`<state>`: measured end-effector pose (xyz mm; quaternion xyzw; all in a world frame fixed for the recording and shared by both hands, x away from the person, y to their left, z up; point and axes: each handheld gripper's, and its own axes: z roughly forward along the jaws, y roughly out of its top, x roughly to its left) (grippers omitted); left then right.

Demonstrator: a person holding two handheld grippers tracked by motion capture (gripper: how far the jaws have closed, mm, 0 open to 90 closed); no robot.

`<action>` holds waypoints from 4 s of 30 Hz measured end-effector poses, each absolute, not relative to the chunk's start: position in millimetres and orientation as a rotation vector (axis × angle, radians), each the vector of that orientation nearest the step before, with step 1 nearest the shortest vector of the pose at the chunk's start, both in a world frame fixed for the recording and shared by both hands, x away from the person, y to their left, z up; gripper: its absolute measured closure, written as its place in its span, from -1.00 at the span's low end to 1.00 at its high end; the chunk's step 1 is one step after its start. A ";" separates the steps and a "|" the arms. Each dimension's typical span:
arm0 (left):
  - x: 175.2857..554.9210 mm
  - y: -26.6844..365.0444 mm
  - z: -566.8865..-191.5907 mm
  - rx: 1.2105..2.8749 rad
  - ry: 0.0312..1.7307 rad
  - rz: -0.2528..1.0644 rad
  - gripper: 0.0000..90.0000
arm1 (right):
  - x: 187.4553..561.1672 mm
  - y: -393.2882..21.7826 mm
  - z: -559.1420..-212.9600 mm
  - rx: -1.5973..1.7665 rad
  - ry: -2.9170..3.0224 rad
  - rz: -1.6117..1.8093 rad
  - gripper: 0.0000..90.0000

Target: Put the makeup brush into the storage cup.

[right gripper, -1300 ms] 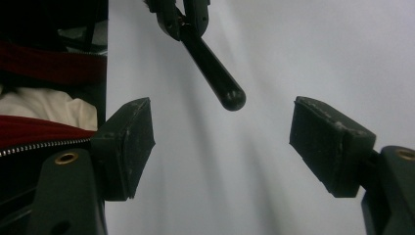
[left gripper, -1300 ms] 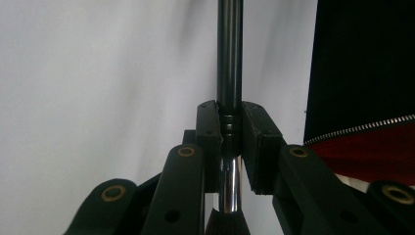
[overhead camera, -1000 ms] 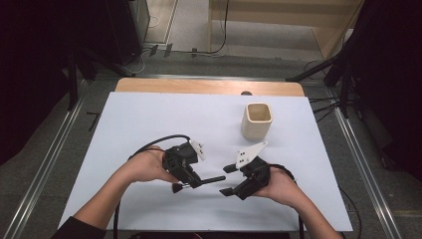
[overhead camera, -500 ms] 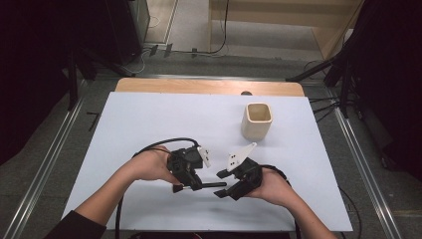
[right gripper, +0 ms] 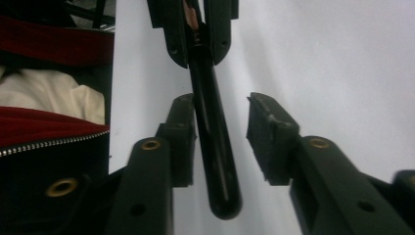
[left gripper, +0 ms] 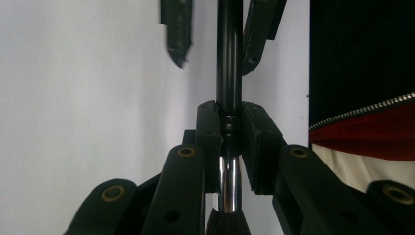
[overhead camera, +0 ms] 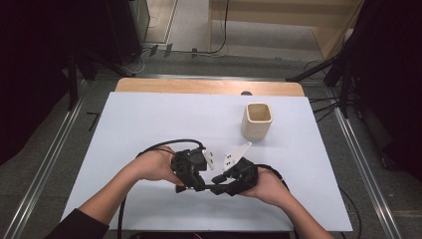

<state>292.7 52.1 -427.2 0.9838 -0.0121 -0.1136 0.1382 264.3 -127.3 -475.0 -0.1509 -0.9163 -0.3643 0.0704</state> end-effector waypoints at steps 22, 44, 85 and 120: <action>298.2 55.8 -423.9 2.750 -0.023 -0.417 0.23 | 262.9 -127.9 -472.5 -0.356 -2.711 -1.100 0.78; 320.0 92.2 -430.6 2.488 0.349 -0.403 -0.31 | 264.2 -144.9 -476.1 -0.498 -2.703 -1.063 0.78; 302.7 124.4 -444.9 2.259 0.647 -0.289 -0.34 | 254.7 -181.1 -468.3 -0.989 -2.633 -1.164 0.77; 287.7 130.8 -447.1 2.057 0.855 -0.189 -0.35 | 240.9 -176.5 -471.6 -1.294 -2.542 -1.401 0.77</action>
